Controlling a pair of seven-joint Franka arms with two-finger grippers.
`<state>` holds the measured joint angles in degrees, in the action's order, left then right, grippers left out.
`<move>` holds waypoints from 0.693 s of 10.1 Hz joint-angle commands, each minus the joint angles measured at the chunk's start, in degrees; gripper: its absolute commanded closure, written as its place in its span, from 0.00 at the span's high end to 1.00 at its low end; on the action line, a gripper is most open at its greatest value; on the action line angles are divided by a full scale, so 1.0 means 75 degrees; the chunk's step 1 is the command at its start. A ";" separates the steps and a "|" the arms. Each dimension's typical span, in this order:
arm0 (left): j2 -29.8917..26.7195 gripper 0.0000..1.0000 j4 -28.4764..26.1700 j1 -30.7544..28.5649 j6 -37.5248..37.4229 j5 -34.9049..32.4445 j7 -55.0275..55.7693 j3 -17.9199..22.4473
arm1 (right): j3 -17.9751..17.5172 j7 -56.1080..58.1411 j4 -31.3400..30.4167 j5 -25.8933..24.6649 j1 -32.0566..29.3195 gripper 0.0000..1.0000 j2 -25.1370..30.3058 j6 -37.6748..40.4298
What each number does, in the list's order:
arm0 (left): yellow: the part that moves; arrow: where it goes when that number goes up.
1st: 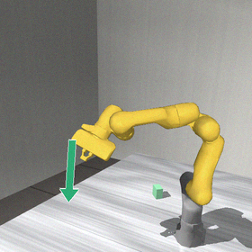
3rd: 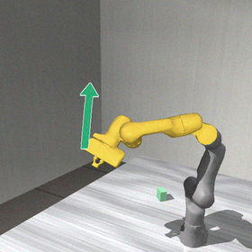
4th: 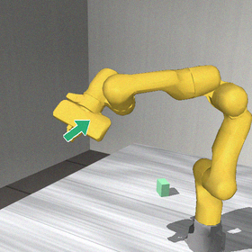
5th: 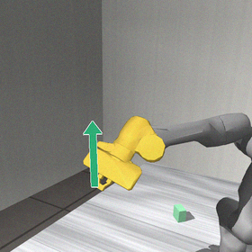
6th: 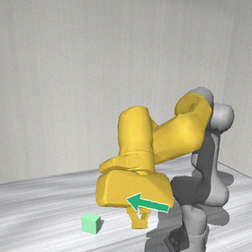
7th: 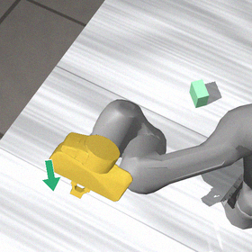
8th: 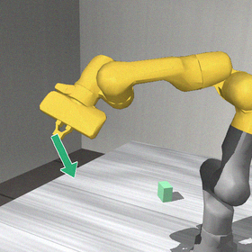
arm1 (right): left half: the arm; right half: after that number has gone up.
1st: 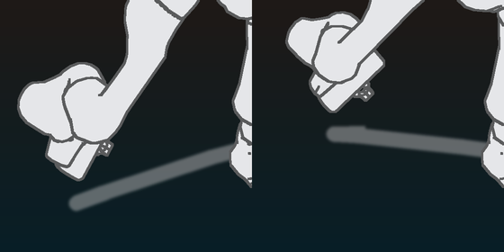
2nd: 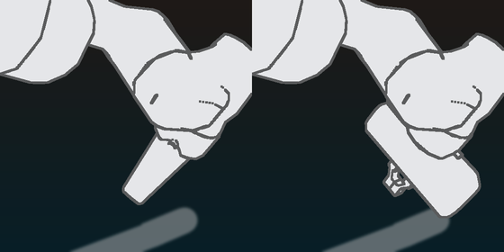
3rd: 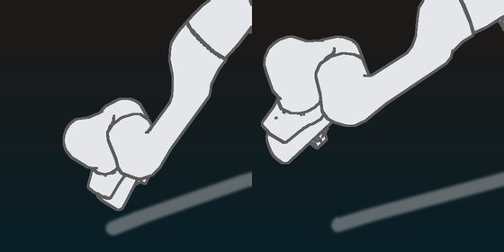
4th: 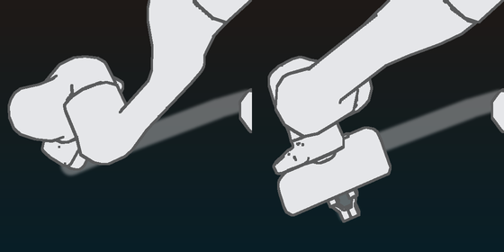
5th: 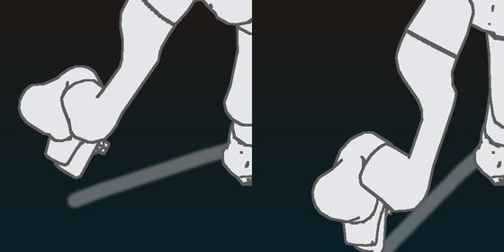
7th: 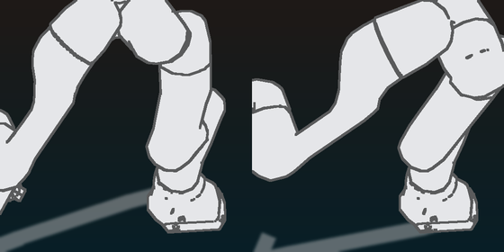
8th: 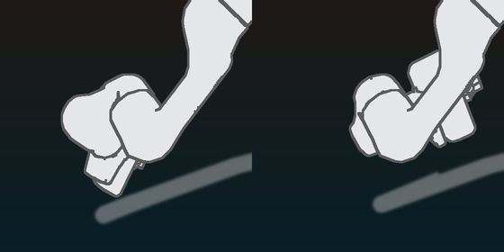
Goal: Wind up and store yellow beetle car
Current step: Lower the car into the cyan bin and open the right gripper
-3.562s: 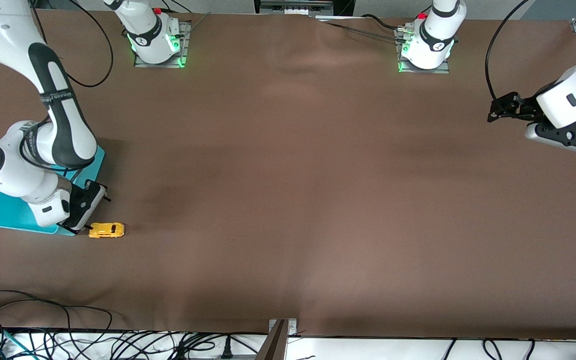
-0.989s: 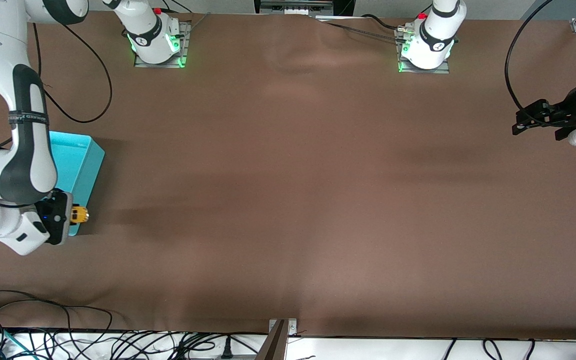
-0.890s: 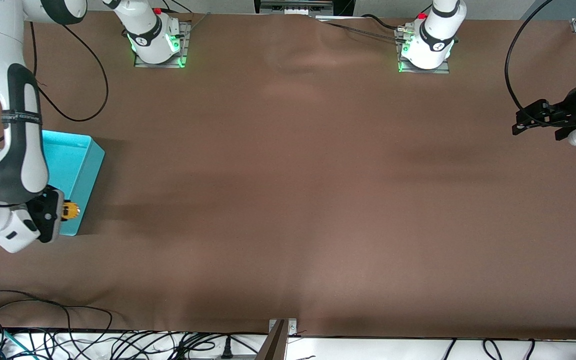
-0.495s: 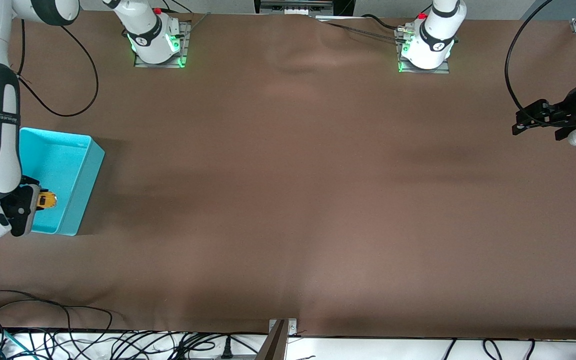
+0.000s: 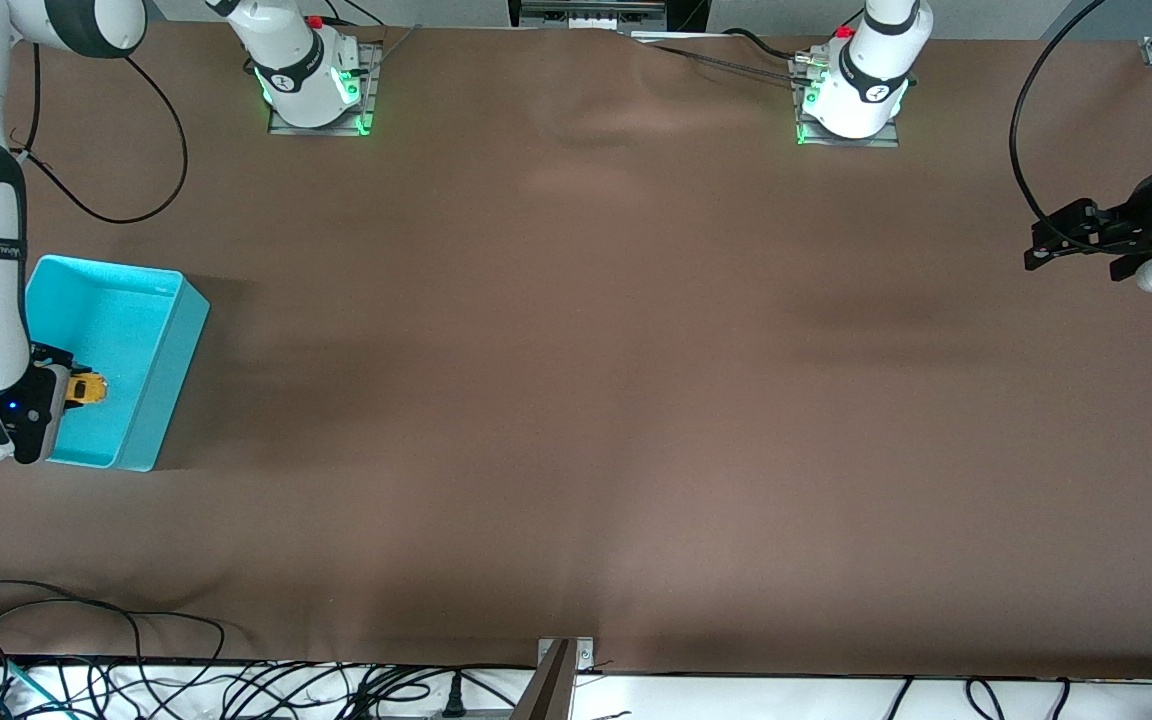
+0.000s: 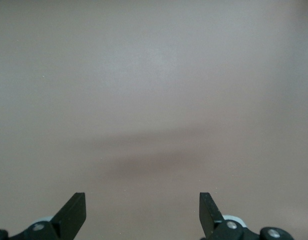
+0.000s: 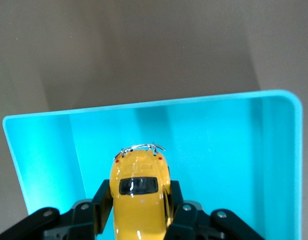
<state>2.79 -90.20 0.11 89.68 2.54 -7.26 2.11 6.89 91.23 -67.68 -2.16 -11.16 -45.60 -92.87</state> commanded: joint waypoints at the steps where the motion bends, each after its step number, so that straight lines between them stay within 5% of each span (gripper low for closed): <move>1: 0.0109 1.00 0.0226 -0.0003 -0.0121 -0.0151 0.0007 -0.0024 | -0.0039 0.0222 -0.0188 0.0252 -0.0245 0.00 -0.0025 -0.0121; 7: 0.0039 1.00 0.0272 0.0044 -0.0436 -0.0139 0.0007 -0.0305 | -0.0063 0.0855 -0.0258 0.0931 -0.0609 0.00 -0.0576 -0.0602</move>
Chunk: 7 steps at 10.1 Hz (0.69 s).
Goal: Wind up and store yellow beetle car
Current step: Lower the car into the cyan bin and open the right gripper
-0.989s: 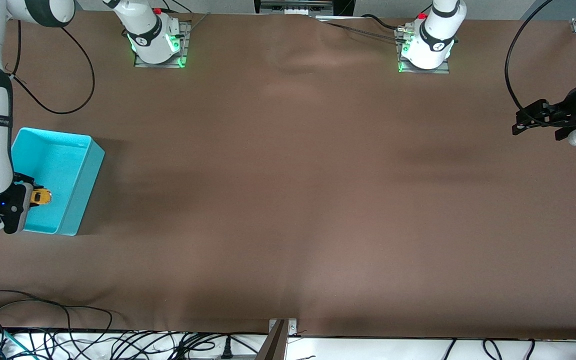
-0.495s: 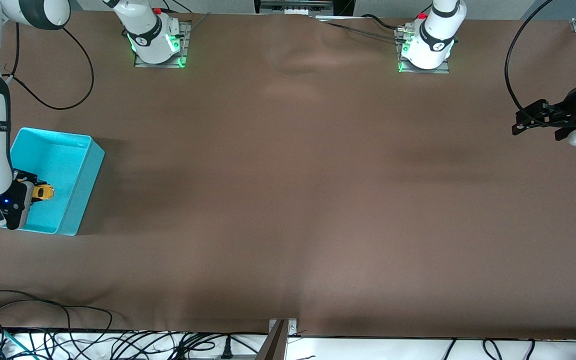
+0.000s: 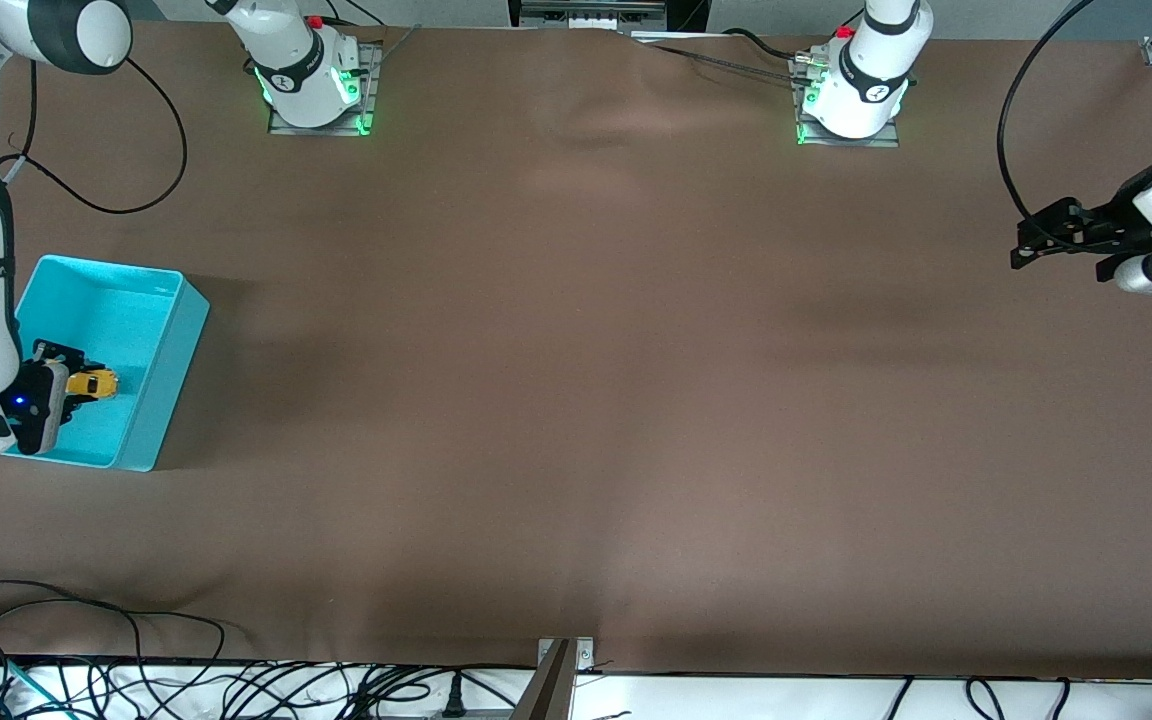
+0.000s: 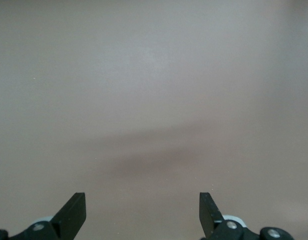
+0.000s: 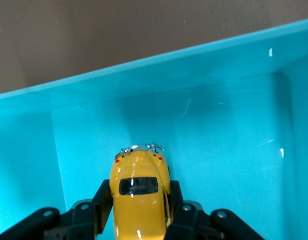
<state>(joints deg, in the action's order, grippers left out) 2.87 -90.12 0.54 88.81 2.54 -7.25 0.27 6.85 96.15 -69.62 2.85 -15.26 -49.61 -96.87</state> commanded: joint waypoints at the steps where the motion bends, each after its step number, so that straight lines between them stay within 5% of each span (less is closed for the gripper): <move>1: 0.0005 1.00 0.0263 -0.0036 -0.0461 -0.0128 0.0064 -0.0059 | -0.0058 0.0316 0.0002 0.0427 -0.0098 0.00 -0.0158 -0.0080; 3: -0.0171 1.00 0.0263 -0.0083 -0.1081 -0.0023 0.0123 -0.0012 | -0.0058 0.0329 0.0002 0.0522 -0.0180 0.00 -0.0265 -0.0080; 4: -0.0148 1.00 0.0286 -0.0072 -0.1071 -0.0069 0.0158 -0.0012 | -0.0058 0.0329 0.0002 0.0662 -0.0180 0.47 -0.0288 -0.0126; 7: -0.0090 1.00 0.0626 -0.0060 -0.1060 -0.0116 0.0159 -0.0012 | -0.0058 0.0317 -0.0115 0.0862 -0.0239 0.72 -0.0288 -0.0069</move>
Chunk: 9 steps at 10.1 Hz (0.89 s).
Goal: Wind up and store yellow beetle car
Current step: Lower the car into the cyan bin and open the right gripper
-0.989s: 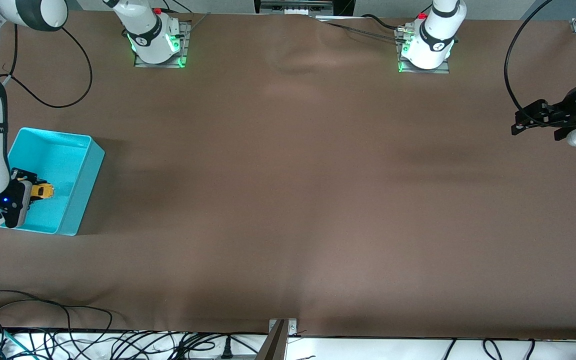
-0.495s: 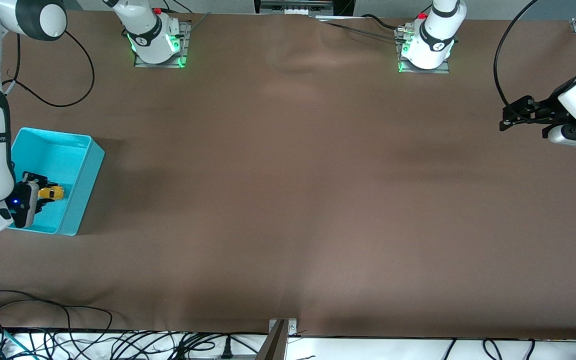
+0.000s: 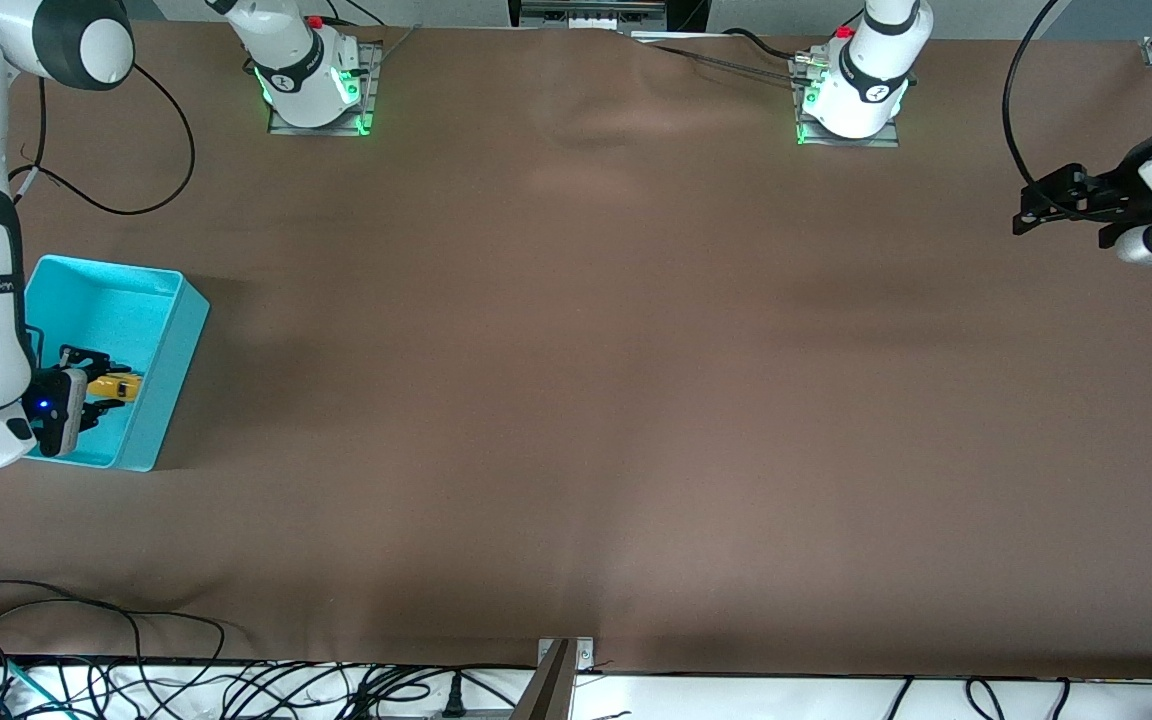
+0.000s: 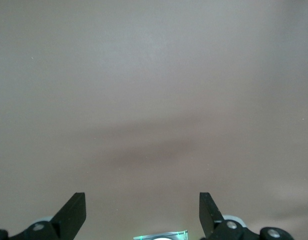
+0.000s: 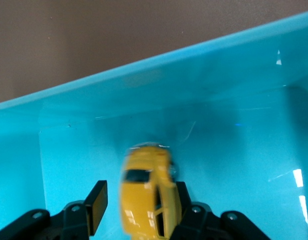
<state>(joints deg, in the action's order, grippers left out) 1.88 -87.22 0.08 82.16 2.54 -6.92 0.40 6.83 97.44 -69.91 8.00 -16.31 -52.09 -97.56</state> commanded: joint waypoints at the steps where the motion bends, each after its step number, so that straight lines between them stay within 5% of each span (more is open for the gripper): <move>1: 0.0043 1.00 0.0250 0.0002 -0.0173 0.0000 0.0091 -0.0042 | -0.0055 0.0110 -0.0077 0.0210 -0.0099 0.83 0.0077 0.0058; 9: 0.0125 1.00 0.0261 -0.0244 -0.0407 0.0247 -0.0414 -0.0007 | -0.0102 -0.1491 0.0005 0.0164 0.0181 0.89 0.1564 0.0714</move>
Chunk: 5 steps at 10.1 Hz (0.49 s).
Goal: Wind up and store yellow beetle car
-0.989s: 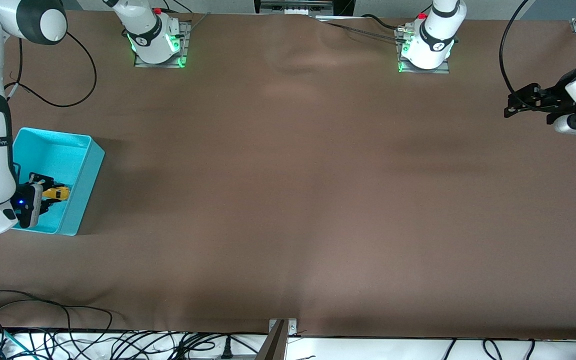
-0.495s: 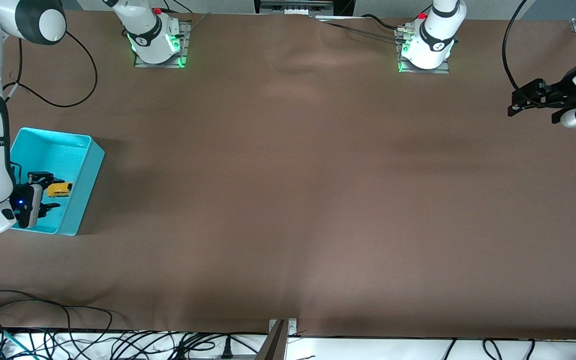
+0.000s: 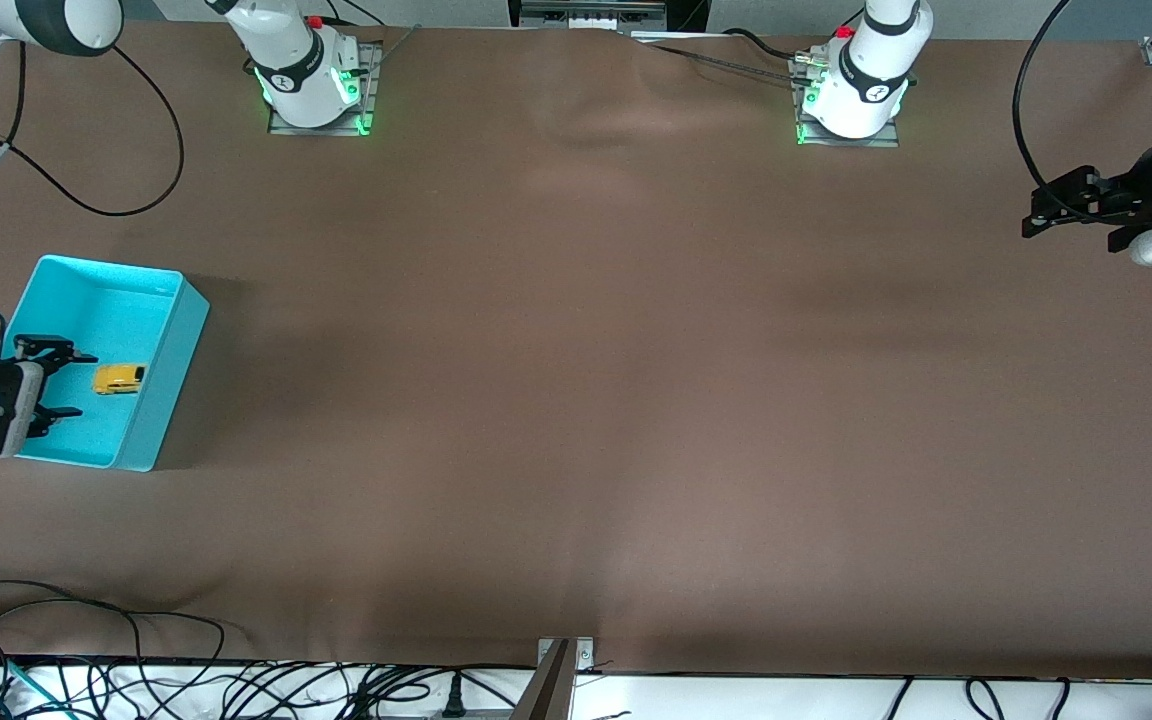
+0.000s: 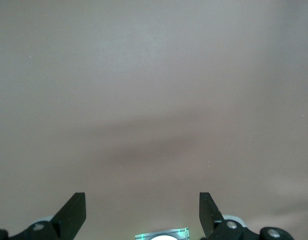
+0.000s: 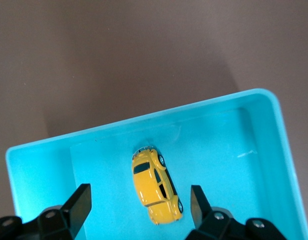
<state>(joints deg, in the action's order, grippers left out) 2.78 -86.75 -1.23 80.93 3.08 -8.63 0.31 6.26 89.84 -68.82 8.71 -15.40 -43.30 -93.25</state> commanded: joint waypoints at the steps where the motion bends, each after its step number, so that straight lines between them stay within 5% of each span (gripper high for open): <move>1: -0.0007 1.00 0.0246 -0.0070 -0.0232 0.0187 -0.0104 0.0005 | -0.0014 -0.1004 -0.0152 -0.0001 0.0247 0.89 0.0673 0.0152; 5: 0.0026 1.00 0.0727 -0.0059 -0.0608 0.0140 -0.0151 0.0017 | -0.0026 -0.3488 -0.0105 0.0011 0.0470 0.94 0.1284 0.0855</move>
<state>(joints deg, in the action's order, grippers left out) 2.06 -82.75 -1.48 77.41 3.09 -8.65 0.59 6.18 69.06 -68.73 8.71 -12.27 -36.08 -88.02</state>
